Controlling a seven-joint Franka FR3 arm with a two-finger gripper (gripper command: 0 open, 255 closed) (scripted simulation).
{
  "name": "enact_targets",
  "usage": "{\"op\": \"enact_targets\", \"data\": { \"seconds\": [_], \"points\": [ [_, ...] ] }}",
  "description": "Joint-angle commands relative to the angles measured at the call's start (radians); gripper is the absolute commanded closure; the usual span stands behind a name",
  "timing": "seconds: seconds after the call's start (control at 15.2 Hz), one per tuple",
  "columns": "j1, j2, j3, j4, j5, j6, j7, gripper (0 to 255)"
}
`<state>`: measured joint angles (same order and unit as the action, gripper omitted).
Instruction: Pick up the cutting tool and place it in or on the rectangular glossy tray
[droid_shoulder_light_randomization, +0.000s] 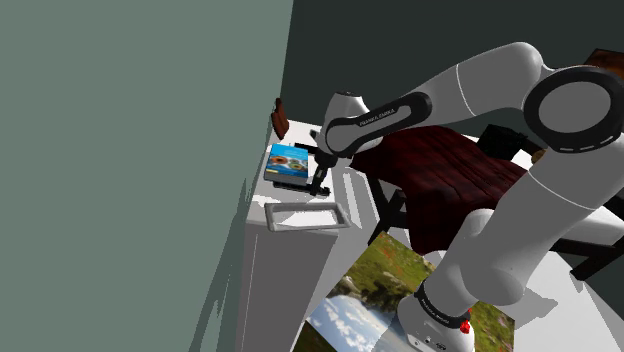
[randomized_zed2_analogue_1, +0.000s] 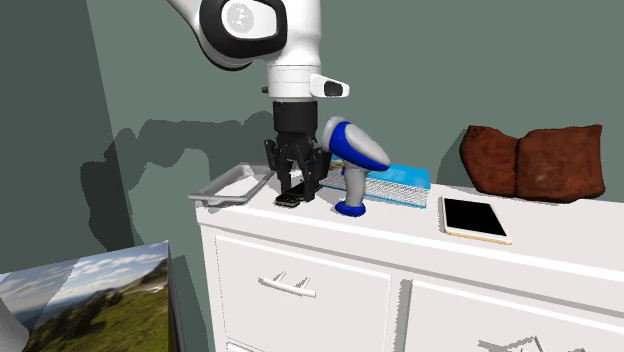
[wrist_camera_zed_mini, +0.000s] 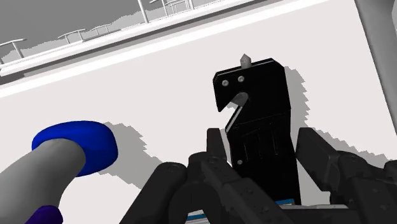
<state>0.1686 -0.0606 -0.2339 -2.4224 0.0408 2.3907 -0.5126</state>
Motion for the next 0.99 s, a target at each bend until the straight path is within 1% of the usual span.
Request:
{"op": "enact_targets", "data": {
  "seconds": [0.0,0.46,0.92],
  "points": [
    [0.0,0.0,0.0,0.0,0.0,0.0,0.0,255],
    [0.0,0.0,0.0,0.0,0.0,0.001,0.0,255],
    [-0.003,-0.063,0.003,0.038,-0.023,-0.098,0.02,255]
  ]
}}
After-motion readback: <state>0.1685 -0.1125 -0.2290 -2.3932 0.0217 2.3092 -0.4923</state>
